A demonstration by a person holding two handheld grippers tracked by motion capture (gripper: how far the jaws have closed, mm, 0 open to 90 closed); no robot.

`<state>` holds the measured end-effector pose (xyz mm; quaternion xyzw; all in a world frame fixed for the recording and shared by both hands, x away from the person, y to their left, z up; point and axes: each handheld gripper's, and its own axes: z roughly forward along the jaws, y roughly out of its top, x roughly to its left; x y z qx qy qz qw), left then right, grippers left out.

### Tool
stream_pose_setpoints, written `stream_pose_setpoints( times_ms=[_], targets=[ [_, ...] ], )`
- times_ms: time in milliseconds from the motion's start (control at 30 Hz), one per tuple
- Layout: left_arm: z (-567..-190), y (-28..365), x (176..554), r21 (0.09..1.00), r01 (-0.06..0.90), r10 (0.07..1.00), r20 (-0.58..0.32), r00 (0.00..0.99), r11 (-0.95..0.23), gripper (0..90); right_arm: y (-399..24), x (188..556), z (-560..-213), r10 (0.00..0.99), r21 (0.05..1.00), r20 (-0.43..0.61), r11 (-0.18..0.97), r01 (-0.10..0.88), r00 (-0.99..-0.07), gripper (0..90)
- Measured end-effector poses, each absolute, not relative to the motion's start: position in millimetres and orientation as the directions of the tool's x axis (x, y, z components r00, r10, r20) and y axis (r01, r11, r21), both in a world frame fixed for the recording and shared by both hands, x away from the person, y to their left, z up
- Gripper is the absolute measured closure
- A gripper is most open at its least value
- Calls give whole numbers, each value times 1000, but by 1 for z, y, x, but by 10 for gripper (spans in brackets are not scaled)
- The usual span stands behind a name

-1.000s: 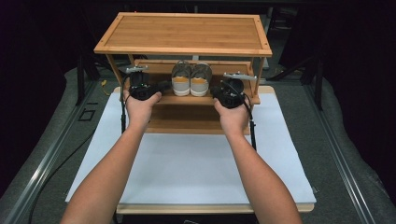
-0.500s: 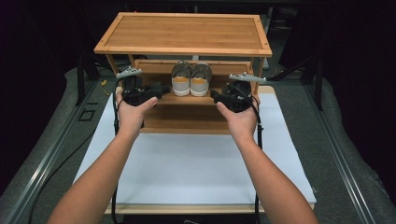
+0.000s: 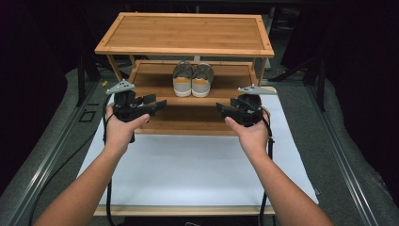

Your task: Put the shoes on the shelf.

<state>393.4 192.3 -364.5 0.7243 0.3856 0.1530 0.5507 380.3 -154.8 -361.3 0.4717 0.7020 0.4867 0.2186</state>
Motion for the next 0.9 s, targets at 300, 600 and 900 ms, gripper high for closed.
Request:
stream_pose_setpoints(
  times_ms=[300,600,900],
  targets=[
    [-392,197,377,906,404,717,-195,669,-131,407,-163,358,-387,881,864,116,139,485,-459,420],
    [-407,203,350,908,391,703,-181,687,-148,407,-161,335,-406,869,862,95,172,477,-486,426],
    [-434,215,334,893,424,710,-200,675,-151,407,-163,319,-428,868,849,122,160,503,-481,429]
  ],
)
